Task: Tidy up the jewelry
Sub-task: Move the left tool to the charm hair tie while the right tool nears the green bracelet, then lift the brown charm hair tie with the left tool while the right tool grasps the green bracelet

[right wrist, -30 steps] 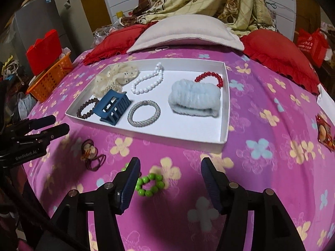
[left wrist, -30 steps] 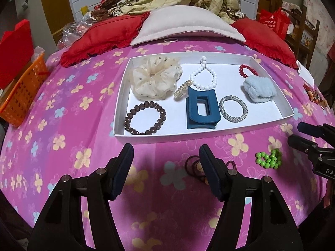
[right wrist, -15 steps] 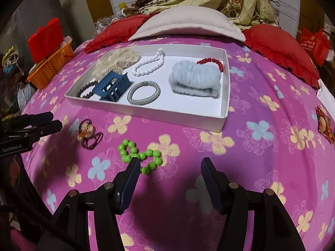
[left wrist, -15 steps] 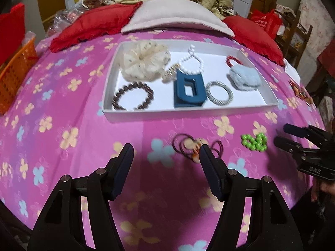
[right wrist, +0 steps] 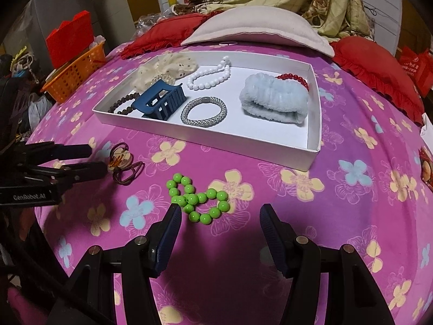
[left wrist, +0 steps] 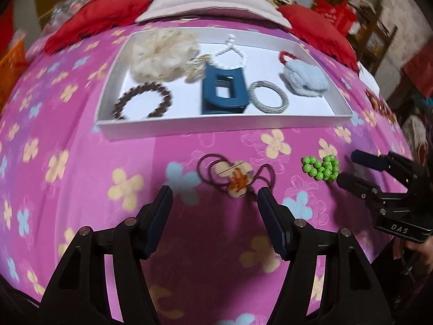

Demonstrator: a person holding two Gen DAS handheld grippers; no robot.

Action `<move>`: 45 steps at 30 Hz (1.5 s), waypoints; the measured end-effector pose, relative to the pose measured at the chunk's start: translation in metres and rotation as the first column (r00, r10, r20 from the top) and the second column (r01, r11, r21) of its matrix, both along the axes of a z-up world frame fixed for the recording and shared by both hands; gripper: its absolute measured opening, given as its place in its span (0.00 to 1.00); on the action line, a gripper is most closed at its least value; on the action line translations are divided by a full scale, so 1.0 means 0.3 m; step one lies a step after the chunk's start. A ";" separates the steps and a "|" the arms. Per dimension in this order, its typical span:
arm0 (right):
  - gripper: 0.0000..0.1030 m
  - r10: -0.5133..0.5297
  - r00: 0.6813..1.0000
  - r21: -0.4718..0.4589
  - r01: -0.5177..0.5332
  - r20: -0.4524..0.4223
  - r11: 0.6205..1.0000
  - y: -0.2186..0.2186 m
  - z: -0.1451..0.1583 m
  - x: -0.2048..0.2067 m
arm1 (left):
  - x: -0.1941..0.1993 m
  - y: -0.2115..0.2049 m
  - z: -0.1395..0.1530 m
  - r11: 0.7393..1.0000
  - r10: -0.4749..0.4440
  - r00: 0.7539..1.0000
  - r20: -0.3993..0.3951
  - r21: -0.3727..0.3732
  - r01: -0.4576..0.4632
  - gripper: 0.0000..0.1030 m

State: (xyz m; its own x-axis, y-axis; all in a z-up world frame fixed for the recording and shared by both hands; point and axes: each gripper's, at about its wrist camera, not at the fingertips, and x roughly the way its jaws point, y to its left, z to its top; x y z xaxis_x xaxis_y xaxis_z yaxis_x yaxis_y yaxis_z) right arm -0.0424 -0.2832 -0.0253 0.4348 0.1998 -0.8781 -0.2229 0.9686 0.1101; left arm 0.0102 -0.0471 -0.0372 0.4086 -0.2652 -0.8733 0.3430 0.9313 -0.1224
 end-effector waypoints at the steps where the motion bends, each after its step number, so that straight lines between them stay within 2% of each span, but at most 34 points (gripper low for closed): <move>1: 0.56 0.000 1.000 0.000 0.000 0.000 1.000 0.000 0.001 0.000 | 0.005 -0.010 -0.001 1.000 -0.011 1.000 0.001 0.001 0.011 0.63; 4: 0.56 0.001 1.000 0.000 -0.001 0.000 1.000 -0.002 0.001 0.001 | 0.024 -0.040 -0.012 1.000 -0.024 1.000 -0.006 0.011 0.024 0.63; 9: 0.56 0.006 1.000 0.006 -0.006 0.001 1.000 -0.004 -0.001 0.002 | 0.060 -0.069 -0.034 1.000 -0.007 0.999 -0.041 -0.016 0.006 0.63; 14: 0.56 0.029 1.000 0.017 -0.029 0.006 0.999 0.008 -0.012 0.014 | 0.068 -0.098 -0.043 1.000 -0.004 1.000 -0.018 0.027 0.004 0.62; 17: 0.57 0.055 0.999 -0.004 -0.055 0.000 0.999 0.027 -0.038 0.026 | 0.064 -0.099 -0.044 0.999 -0.014 1.000 0.004 0.049 0.014 0.48; 19: 0.51 0.067 0.997 -0.036 -0.066 0.030 0.997 0.040 -0.043 0.022 | 0.064 -0.091 -0.043 0.999 -0.015 1.000 0.012 0.050 0.015 0.36; 21: 0.33 0.076 0.996 -0.069 -0.073 0.049 0.995 0.049 -0.044 0.020 | 0.067 -0.077 -0.043 0.999 -0.017 1.000 0.011 0.033 0.016 0.33; 24: 0.17 0.081 0.995 -0.063 -0.077 0.062 0.995 0.043 -0.041 0.016 | 0.066 -0.062 -0.044 1.000 -0.022 1.000 0.006 0.003 0.022 0.32; 26: 0.16 0.072 0.995 -0.047 -0.070 0.063 0.996 0.029 -0.035 0.015 | 0.061 -0.053 -0.040 1.000 -0.020 1.000 0.000 -0.024 0.020 0.31; 27: 0.14 0.067 0.995 -0.041 -0.064 0.072 0.997 0.023 -0.030 0.012 | 0.059 -0.048 -0.035 0.999 -0.019 1.000 -0.002 -0.038 0.019 0.26; 28: 0.10 0.061 0.995 -0.039 -0.058 0.084 0.998 0.017 -0.021 0.009 | 0.056 -0.042 -0.028 0.999 -0.017 1.000 0.000 -0.048 0.017 0.25; 29: 0.01 0.053 0.994 -0.035 -0.050 0.096 0.998 0.009 -0.009 0.006 | 0.054 -0.038 -0.018 0.999 -0.014 1.000 0.005 -0.047 0.015 0.22; 30: 0.01 0.041 0.994 -0.022 -0.039 0.104 0.999 -0.002 0.007 0.006 | 0.052 -0.037 -0.010 0.999 -0.016 1.000 0.014 -0.048 0.016 0.13; 31: 0.01 0.034 0.993 -0.007 -0.033 0.113 0.999 -0.009 0.020 0.006 | 0.050 -0.033 0.003 0.999 -0.015 1.000 0.023 -0.050 0.016 0.10; 37: 0.01 0.049 0.991 0.026 -0.053 0.126 0.998 -0.021 0.061 0.006 | 0.048 -0.012 -0.006 0.996 -0.011 1.000 -0.022 -0.085 0.009 0.09; 39: 0.04 0.047 0.993 0.032 -0.050 0.113 0.998 -0.023 0.044 0.010 | 0.043 0.000 -0.011 0.995 0.004 0.999 -0.034 -0.104 -0.008 0.12; 40: 0.07 0.042 0.994 0.034 -0.046 0.103 0.998 -0.026 0.037 0.010 | 0.040 0.003 -0.012 0.994 0.008 0.999 -0.037 -0.108 -0.012 0.19; 41: 0.23 0.029 0.996 0.038 -0.032 0.084 0.999 -0.028 0.026 0.014 | 0.036 0.007 -0.009 0.994 0.013 0.999 -0.035 -0.112 -0.017 0.26; 42: 0.40 0.018 0.997 0.051 -0.022 0.073 0.998 -0.033 0.017 0.014 | 0.033 0.011 -0.006 0.994 0.022 0.999 -0.032 -0.111 -0.026 0.46; 43: 0.43 0.004 0.998 0.076 -0.009 0.065 0.997 -0.035 0.010 0.017 | 0.030 0.013 -0.003 0.993 0.030 0.999 -0.024 -0.113 -0.033 0.62; 45: 0.43 -0.001 0.999 0.100 -0.004 0.054 0.995 -0.032 -0.001 0.018 | 0.030 0.009 0.000 0.993 0.036 0.999 -0.011 -0.111 -0.037 0.64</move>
